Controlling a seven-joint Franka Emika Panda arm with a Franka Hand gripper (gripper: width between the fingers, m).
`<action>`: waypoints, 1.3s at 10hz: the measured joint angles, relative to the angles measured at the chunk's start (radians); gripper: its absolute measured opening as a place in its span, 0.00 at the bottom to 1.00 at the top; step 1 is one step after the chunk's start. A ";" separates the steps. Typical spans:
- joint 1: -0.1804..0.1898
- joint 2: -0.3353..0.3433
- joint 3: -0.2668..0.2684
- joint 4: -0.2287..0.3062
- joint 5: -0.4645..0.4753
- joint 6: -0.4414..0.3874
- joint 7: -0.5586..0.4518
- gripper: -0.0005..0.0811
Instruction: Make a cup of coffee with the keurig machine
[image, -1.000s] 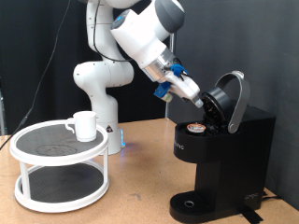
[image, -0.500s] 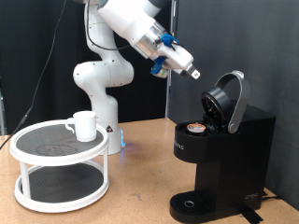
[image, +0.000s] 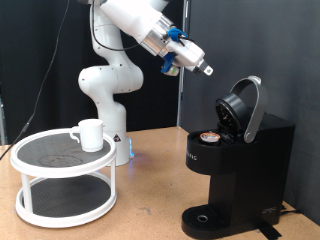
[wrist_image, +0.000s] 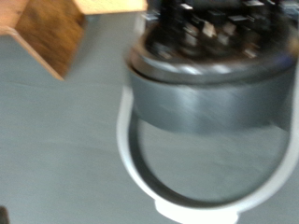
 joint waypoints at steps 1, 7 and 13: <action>0.000 0.014 -0.003 0.030 0.002 -0.045 0.014 0.91; 0.023 0.127 0.089 0.207 -0.056 -0.067 0.147 0.91; 0.064 0.185 0.240 0.274 -0.138 0.112 0.272 0.91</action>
